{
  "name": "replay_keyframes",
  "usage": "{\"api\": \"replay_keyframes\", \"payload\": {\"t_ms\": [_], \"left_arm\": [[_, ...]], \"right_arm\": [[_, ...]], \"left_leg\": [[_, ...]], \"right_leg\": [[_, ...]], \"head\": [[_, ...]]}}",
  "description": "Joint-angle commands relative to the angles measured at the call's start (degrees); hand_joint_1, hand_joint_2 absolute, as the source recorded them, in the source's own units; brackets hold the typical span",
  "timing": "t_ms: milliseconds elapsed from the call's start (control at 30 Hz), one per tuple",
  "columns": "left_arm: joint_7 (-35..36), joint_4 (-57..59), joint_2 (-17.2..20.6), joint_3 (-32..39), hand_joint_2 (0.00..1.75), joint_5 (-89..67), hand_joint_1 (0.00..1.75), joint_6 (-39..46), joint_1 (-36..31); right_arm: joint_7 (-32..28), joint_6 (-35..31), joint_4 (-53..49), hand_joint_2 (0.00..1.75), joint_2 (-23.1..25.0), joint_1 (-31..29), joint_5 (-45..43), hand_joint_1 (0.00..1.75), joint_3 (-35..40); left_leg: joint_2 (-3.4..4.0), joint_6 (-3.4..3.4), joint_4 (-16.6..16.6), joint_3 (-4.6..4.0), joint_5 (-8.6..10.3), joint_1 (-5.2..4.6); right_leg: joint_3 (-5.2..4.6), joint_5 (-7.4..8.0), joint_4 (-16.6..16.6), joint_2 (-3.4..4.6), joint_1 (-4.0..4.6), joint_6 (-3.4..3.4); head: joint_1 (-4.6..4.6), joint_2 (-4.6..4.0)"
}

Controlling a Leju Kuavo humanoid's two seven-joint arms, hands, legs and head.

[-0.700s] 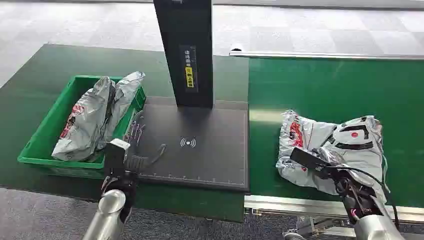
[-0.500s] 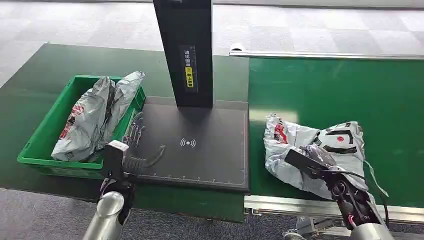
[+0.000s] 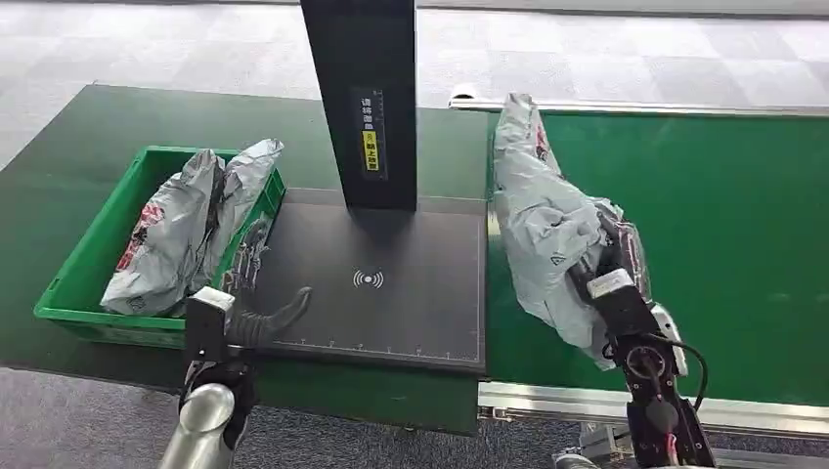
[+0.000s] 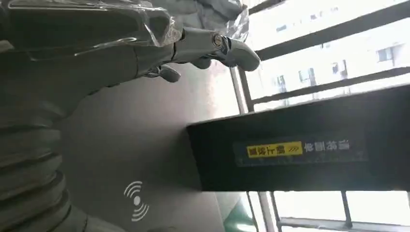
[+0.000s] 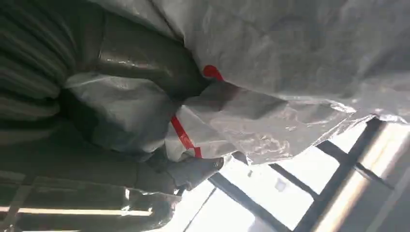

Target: Moved the parcel from conveyor to table for the left to box.

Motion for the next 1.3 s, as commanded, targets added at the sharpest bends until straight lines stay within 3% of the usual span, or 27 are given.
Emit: {"api": "replay_keyframes", "payload": {"t_ms": [33,267,333,400,633,700,733,1000,1067,1133,1300], "left_arm": [[-0.58,5.55,1.29,-1.36,1.75,2.17,0.00,-0.69,-5.09],[-2.14,10.15,1.46,-3.45,1.75,3.76,0.00,-0.11,-8.74],[-3.59,10.46,1.48,-4.25,1.75,-0.28,0.00,6.40,-9.48],[-3.29,10.01,1.42,-4.20,1.75,0.29,0.00,7.43,-9.66],[-6.84,8.54,0.84,-3.76,1.75,-1.48,0.00,16.74,-10.10],[-9.54,8.06,0.54,-4.64,1.75,-3.82,0.00,21.89,-10.22],[-10.96,7.58,0.74,-5.91,1.75,-4.54,0.00,23.03,-10.36],[-9.20,4.98,1.30,-9.51,1.75,-3.82,0.00,22.89,-10.52],[-8.97,5.07,0.91,-10.23,1.75,-3.50,0.00,21.67,-10.42],[-8.87,5.50,0.73,-10.55,1.75,-3.52,0.00,21.45,-10.44],[-8.77,6.57,0.42,-10.74,1.75,-4.24,0.00,21.07,-10.59]], "right_arm": [[-4.57,-3.69,-7.49,1.75,3.30,1.15,10.26,1.75,5.88],[0.89,-4.49,11.93,1.75,2.66,-5.98,29.84,1.75,23.57],[3.66,-3.97,19.94,1.75,2.37,-9.59,34.26,1.75,29.16],[6.54,-7.05,26.35,1.75,2.11,-12.92,41.27,1.75,34.79],[9.63,-8.07,36.60,1.75,5.03,-17.54,46.26,1.75,43.61],[9.94,-10.55,38.26,1.75,5.22,-19.38,46.89,1.75,45.70],[8.03,-16.72,37.83,1.75,4.77,-20.48,48.57,1.75,47.54],[6.02,-23.69,35.05,1.75,5.58,-21.50,43.20,1.75,44.21],[6.82,-26.65,37.19,1.75,6.64,-21.67,41.70,0.68,41.28],[6.09,-27.87,39.24,1.75,7.35,-21.90,39.47,0.00,39.01],[1.25,-27.89,43.20,1.75,9.94,-22.23,30.92,0.00,31.38]], "left_leg": [[0.08,0.00,-0.03,0.13,-0.05,-0.01],[0.41,0.01,-0.12,0.24,-0.01,0.00],[0.33,0.00,-0.11,0.22,-0.01,0.01],[0.33,0.00,-0.08,0.22,-0.02,0.01],[0.29,0.01,-0.10,0.27,-0.05,0.01],[0.23,0.01,-0.06,0.19,-0.03,0.00],[0.24,0.02,-0.05,0.20,-0.04,-0.01],[0.09,0.01,0.02,0.01,0.00,-0.02],[0.08,0.01,0.00,0.06,-0.01,-0.02],[0.07,0.02,-0.01,0.10,-0.02,-0.02],[0.05,0.01,-0.01,0.08,0.00,-0.01]], "right_leg": [[0.09,-0.03,-0.02,0.08,0.00,-0.04],[0.14,0.11,-0.11,0.35,0.01,-0.04],[0.17,0.07,-0.11,0.26,0.02,-0.04],[0.15,0.08,-0.09,0.27,0.02,-0.03],[0.20,0.04,-0.10,0.27,0.02,-0.03],[0.14,0.03,-0.05,0.21,0.01,-0.02],[0.15,0.03,-0.05,0.22,0.00,-0.02],[-0.01,0.02,0.04,0.06,-0.01,-0.01],[0.04,0.00,0.01,0.04,-0.01,-0.01],[0.09,-0.01,-0.01,0.04,-0.01,-0.02],[0.06,0.02,-0.01,0.02,0.00,-0.01]], "head": [[-0.02,0.00],[0.00,0.00],[-0.02,0.00],[0.00,0.00],[0.02,0.00],[0.00,0.00],[-0.02,0.00],[0.00,0.00],[0.00,0.00],[0.00,0.00],[-0.02,0.00]]}}
